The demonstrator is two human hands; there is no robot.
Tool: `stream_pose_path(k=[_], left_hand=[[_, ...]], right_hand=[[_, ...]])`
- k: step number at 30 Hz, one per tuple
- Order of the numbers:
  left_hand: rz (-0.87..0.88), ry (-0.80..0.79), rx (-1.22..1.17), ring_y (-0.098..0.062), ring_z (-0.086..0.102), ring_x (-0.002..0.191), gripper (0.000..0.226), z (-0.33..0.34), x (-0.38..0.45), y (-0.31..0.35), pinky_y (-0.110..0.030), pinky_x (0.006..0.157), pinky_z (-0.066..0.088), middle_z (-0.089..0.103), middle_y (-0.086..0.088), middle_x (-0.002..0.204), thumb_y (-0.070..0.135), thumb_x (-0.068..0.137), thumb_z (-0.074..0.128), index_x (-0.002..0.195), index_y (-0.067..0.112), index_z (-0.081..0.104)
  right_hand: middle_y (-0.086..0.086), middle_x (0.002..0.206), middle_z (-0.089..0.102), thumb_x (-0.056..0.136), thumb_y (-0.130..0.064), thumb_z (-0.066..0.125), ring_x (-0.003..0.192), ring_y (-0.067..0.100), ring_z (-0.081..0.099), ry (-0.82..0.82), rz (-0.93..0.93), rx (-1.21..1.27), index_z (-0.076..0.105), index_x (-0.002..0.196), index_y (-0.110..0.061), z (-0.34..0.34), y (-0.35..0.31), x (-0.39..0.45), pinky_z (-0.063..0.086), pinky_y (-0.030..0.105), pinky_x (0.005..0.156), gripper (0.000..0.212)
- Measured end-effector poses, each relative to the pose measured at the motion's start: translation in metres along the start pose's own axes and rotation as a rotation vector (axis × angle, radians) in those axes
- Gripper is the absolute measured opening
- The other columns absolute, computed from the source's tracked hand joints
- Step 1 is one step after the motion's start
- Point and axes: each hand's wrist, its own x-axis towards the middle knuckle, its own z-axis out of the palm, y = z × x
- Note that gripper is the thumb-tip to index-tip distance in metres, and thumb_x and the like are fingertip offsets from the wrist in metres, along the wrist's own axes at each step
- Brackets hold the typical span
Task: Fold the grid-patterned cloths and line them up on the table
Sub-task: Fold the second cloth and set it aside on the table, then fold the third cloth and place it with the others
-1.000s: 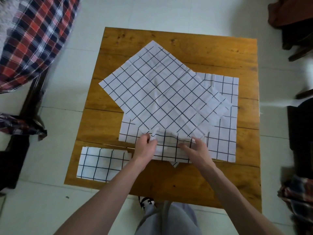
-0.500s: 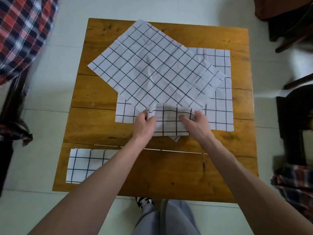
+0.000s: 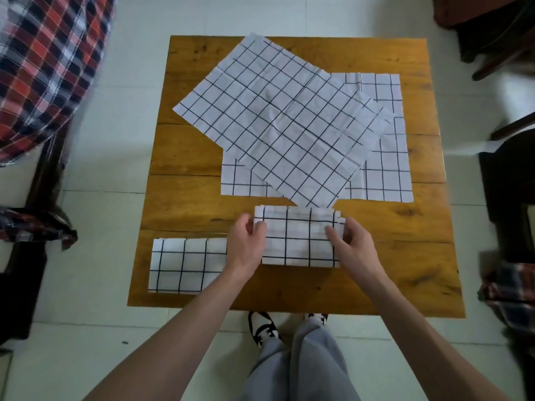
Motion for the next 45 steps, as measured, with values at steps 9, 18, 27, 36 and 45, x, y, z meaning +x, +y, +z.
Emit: stream_pose_path(k=[9,18,27,36,45], left_hand=[[0.101,0.139,0.287,-0.013,0.065,0.096,0.023,-0.001,-0.036,-0.038,-0.020,0.077,0.054,0.068,0.004,0.107,0.019,0.100,0.068,0.122,0.017,0.064],[0.051,0.218,0.388,-0.011,0.064,0.093,0.021,0.005,-0.044,-0.047,-0.009,0.064,0.040,0.067,0.005,0.107,0.018,0.099,0.069,0.119,0.018,0.063],[0.085,0.226,0.471,-0.016,0.064,0.098,0.049,0.006,-0.053,-0.046,-0.029,0.081,0.061,0.060,0.003,0.116,0.016,0.091,0.078,0.133,0.021,0.055],[0.507,0.234,0.731,-0.017,0.054,0.129,0.045,-0.030,-0.108,0.004,-0.036,0.110,0.044,0.061,0.001,0.140,0.044,0.106,0.049,0.141,0.018,0.058],[0.662,0.438,0.841,-0.027,0.052,0.134,0.053,-0.097,-0.201,0.119,-0.050,0.114,0.044,0.062,-0.010,0.142,0.043,0.105,0.044,0.141,0.008,0.060]], right_hand=[[-0.002,0.071,0.052,0.099,-0.028,0.069,0.064,0.009,0.045,0.125,0.058,0.067,0.059,0.088,-0.021,0.015,0.029,-0.042,0.045,0.027,0.061,0.017],[-0.002,0.077,0.056,0.097,-0.025,0.072,0.064,0.010,0.047,0.182,0.058,-0.060,0.060,0.098,-0.020,0.027,0.039,-0.044,0.043,0.017,0.052,0.013],[-0.004,0.119,0.056,0.089,-0.027,0.082,0.105,0.015,0.054,0.273,-0.008,-0.284,0.050,0.145,-0.020,0.028,0.043,-0.047,0.052,0.031,0.090,0.064],[0.005,0.159,0.048,0.106,-0.044,0.050,0.149,0.024,0.041,0.213,-0.386,-0.666,0.046,0.155,-0.014,-0.030,-0.024,-0.104,0.038,0.046,0.120,0.057],[0.004,0.172,0.024,0.106,-0.068,0.017,0.161,0.021,0.013,0.189,-0.580,-0.813,0.025,0.165,-0.019,-0.075,-0.158,-0.163,0.009,0.044,0.130,0.077]])
